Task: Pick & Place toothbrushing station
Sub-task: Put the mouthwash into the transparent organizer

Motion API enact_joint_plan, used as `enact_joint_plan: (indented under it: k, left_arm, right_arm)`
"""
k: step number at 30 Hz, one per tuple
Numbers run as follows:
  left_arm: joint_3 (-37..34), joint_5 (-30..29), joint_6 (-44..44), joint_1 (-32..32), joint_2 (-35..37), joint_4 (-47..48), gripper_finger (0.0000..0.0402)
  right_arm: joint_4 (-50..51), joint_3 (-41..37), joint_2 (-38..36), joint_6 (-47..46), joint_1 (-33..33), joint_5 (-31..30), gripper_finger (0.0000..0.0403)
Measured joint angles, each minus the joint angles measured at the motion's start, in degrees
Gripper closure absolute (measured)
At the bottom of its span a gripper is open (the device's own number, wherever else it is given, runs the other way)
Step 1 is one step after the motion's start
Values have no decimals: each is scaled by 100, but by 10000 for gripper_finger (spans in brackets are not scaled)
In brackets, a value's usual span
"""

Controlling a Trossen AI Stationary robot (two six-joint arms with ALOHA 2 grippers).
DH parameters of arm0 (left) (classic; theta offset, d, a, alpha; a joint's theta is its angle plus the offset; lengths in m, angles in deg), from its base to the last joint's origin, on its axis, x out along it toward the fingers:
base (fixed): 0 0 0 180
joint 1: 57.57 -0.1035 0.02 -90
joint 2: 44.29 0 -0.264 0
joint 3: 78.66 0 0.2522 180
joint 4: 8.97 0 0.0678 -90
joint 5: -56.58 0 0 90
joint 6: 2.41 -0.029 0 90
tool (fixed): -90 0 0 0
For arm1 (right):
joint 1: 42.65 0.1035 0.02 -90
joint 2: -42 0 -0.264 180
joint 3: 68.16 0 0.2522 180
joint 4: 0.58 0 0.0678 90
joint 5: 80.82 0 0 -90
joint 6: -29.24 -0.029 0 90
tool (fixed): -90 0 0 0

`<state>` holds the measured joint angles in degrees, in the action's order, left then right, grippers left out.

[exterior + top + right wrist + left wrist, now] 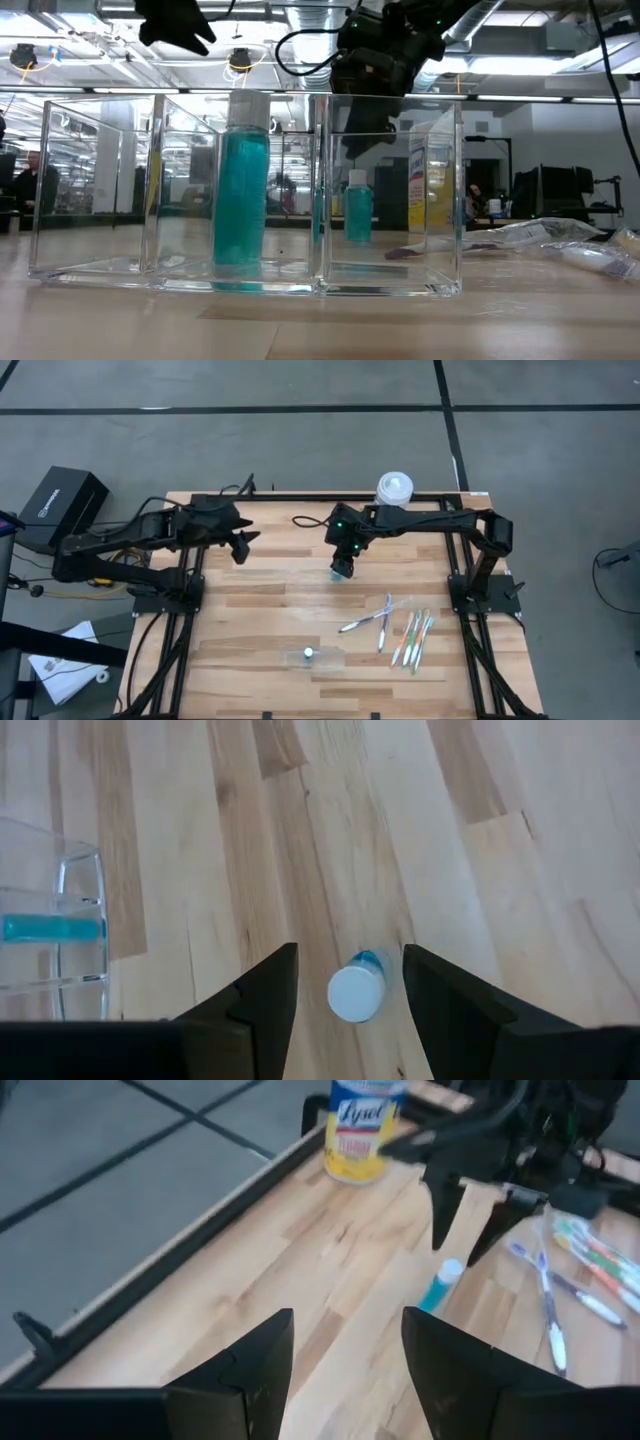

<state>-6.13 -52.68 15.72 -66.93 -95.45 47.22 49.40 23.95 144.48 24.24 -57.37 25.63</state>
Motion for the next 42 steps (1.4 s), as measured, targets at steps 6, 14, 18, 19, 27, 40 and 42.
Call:
enact_joint_plan:
  k: [6,14,18,19,27,40,42]
  left_arm:
    - [-133,105,34,1,2,2,220]
    - [-136,114,10,2,10,-2,220]
    - [-136,114,-11,2,13,-7,220]
    - [-136,114,-15,2,13,-7,220]
    - [-136,114,-9,1,13,-7,220]
    - [-136,153,11,2,11,0,220]
    - [-136,165,11,2,15,-2,220]
  right_arm:
    - [-9,-81,0,-8,-46,-22,230]
    - [-157,-484,0,-152,-41,-15,230]
    - [-299,-485,0,-164,-41,-15,230]
    - [-324,-485,0,-166,-41,-15,230]
    - [-380,-485,0,-161,-110,-2,230]
    - [-526,-413,509,-257,30,249,230]
    - [-563,-327,442,-255,-8,260,230]
